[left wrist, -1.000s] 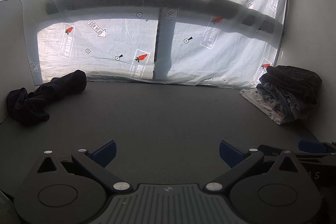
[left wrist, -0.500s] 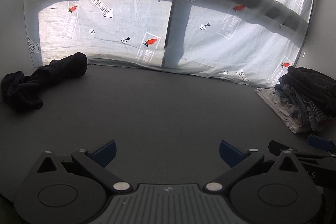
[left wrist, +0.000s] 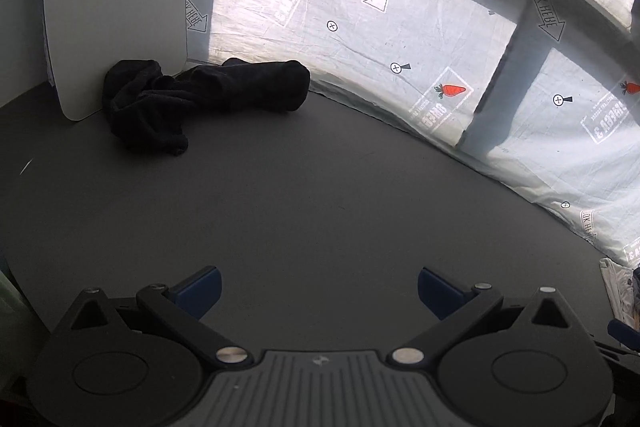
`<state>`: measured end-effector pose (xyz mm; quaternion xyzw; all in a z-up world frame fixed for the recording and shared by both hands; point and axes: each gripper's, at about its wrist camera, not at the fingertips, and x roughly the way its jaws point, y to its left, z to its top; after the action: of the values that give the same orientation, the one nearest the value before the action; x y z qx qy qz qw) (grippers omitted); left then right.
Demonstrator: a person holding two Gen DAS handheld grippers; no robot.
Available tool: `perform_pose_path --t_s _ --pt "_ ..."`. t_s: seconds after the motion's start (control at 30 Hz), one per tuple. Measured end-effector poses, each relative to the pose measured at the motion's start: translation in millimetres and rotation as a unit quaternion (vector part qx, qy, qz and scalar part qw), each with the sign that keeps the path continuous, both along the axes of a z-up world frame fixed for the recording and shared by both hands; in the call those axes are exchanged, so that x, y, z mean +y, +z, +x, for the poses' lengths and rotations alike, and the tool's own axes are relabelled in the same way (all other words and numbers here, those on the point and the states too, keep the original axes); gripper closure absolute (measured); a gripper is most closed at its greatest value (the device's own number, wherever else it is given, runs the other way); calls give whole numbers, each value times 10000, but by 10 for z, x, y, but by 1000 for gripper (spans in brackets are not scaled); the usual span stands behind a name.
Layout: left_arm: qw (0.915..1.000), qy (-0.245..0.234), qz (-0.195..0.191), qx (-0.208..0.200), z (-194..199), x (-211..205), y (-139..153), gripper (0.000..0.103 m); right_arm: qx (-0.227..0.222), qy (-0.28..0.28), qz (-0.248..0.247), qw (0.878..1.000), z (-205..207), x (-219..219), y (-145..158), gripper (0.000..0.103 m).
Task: Fold clothes
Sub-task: 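Move both tools toward the crumpled navy sweater by the white board, then close the left gripper on the sweater while the right gripper grasps it too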
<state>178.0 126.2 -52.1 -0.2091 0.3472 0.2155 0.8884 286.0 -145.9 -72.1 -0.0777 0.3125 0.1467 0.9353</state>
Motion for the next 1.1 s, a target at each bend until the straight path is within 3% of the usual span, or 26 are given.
perform_pose_path --t_s 0.2,0.5,0.6,0.73,0.8,0.87,0.97,1.03,1.1 --pt "9955 511 -792 -24 292 795 -153 0 -95 314 -238 9992 373 768 -68 0" --pt "9881 1003 -1154 -140 936 2240 -328 1 38 652 -164 9977 1192 2353 -246 1" --pt "9827 1145 -1442 -202 1137 2721 -412 1 253 820 -167 9962 1481 2956 -347 8" --pt "9829 1195 -1389 -173 1408 3338 -555 3 440 1239 -145 9912 1793 3714 -522 13" --pt "9843 1217 -1268 -180 1547 3600 -617 12 552 1410 -94 9884 1912 4023 -596 20" --pt "9854 1270 -1122 -157 1691 3835 -670 19 708 1611 22 9844 2029 4354 -634 35" --pt "9863 1338 -954 -118 1891 4171 -764 36 845 1801 279 9796 2138 4733 -663 44" --pt "9851 1410 -986 -57 1984 4372 -864 47 886 1914 484 9763 2185 4935 -671 57" --pt "9833 1485 -1052 46 2068 4528 -972 59 953 1957 533 9746 2262 5131 -696 61"
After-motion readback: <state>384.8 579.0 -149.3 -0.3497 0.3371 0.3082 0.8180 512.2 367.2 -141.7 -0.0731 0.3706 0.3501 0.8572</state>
